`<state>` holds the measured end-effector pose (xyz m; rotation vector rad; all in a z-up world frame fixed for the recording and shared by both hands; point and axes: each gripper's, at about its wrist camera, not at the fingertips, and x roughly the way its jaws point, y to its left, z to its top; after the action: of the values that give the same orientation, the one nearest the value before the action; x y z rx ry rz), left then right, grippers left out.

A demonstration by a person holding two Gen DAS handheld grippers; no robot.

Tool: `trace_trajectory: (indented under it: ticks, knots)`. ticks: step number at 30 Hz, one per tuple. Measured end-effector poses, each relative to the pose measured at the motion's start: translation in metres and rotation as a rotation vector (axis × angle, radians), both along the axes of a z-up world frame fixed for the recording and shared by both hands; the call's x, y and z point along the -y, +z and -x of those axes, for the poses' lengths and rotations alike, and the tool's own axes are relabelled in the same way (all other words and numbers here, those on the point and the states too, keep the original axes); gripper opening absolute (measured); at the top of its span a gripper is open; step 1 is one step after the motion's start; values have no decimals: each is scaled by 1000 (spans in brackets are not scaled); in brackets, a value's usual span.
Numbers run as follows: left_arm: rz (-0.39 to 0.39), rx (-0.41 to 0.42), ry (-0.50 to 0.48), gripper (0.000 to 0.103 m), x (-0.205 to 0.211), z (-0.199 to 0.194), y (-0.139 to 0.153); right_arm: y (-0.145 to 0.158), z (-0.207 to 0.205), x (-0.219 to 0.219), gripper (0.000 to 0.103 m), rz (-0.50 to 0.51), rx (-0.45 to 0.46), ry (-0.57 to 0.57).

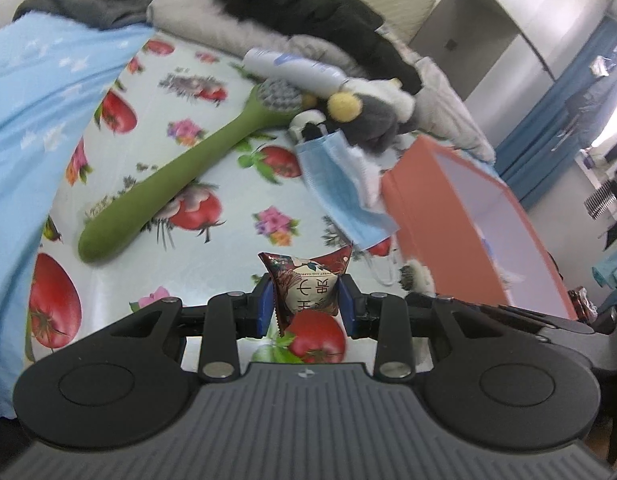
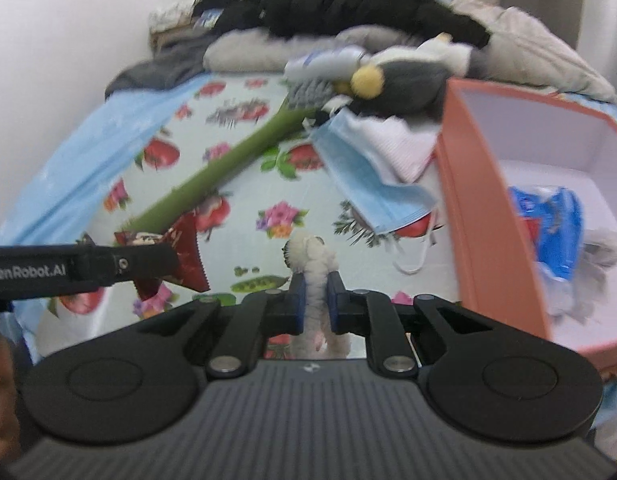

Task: Organize soft objects
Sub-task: 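Carry the red packet and hair tie with both grippers over the pink box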

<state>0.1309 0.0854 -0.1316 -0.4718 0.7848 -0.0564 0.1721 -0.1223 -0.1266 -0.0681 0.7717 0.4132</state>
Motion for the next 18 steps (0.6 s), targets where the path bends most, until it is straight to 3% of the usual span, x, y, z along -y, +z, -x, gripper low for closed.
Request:
trace_trajectory:
  ticks: [18]
  knots:
    - [-5,118,-72,39,43,62,77,73,75,55,15,-133,124,-119]
